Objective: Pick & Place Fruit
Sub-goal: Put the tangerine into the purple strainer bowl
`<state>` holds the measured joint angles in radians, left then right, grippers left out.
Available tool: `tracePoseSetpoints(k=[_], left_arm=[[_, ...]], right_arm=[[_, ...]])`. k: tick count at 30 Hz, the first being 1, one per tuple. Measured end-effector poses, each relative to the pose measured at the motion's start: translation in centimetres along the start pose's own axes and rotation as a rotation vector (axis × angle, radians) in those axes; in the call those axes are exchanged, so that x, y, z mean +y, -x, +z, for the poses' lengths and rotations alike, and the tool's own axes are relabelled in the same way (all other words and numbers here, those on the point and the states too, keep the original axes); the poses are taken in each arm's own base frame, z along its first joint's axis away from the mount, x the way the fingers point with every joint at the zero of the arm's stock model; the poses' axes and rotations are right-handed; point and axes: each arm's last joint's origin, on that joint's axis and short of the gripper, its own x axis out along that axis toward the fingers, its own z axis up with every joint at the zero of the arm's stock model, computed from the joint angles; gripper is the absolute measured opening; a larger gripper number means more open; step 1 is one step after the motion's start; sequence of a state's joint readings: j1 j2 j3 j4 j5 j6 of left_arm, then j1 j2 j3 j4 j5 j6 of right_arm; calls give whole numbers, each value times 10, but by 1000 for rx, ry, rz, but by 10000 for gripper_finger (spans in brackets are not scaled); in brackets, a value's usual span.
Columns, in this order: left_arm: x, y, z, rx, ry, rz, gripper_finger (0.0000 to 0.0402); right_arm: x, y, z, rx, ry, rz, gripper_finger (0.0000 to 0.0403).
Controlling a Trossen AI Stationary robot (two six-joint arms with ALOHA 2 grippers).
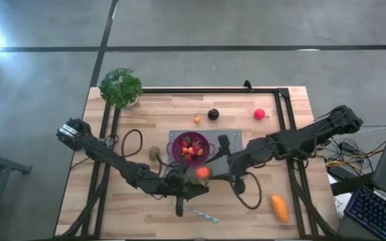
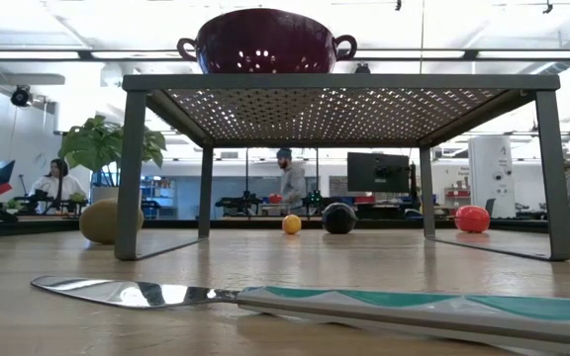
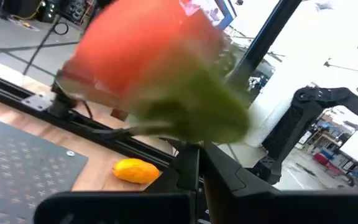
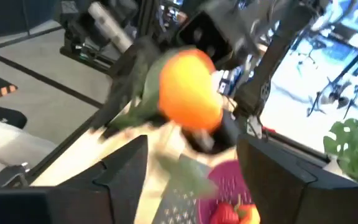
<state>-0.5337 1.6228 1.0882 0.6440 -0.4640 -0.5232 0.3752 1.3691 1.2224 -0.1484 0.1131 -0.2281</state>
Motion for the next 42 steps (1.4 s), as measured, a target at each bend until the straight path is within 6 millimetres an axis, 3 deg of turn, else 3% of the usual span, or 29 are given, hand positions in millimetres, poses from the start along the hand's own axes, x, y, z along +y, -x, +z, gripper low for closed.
tracePoseSetpoints(k=[10,18,22,25,30,42], left_arm=[[5,37,43,84,-76,217,7],[8,67,82,220,-273,474,7],[3,68,98,337,-539,558,7],[3,65,98,466,-785,643,7],[5,51,84,724,-1182,663,7],[10,26,62,993,-1969,781,8]], right_arm=[[-10,66,8,49,-119,-7,293],[-20,111,-1,170,-225,-251,287],[-25,126,-5,199,-232,-390,271],[-28,134,-6,205,-236,-471,260],[-30,144,-6,196,-242,-507,244],[-30,154,-12,235,-272,-509,223]])
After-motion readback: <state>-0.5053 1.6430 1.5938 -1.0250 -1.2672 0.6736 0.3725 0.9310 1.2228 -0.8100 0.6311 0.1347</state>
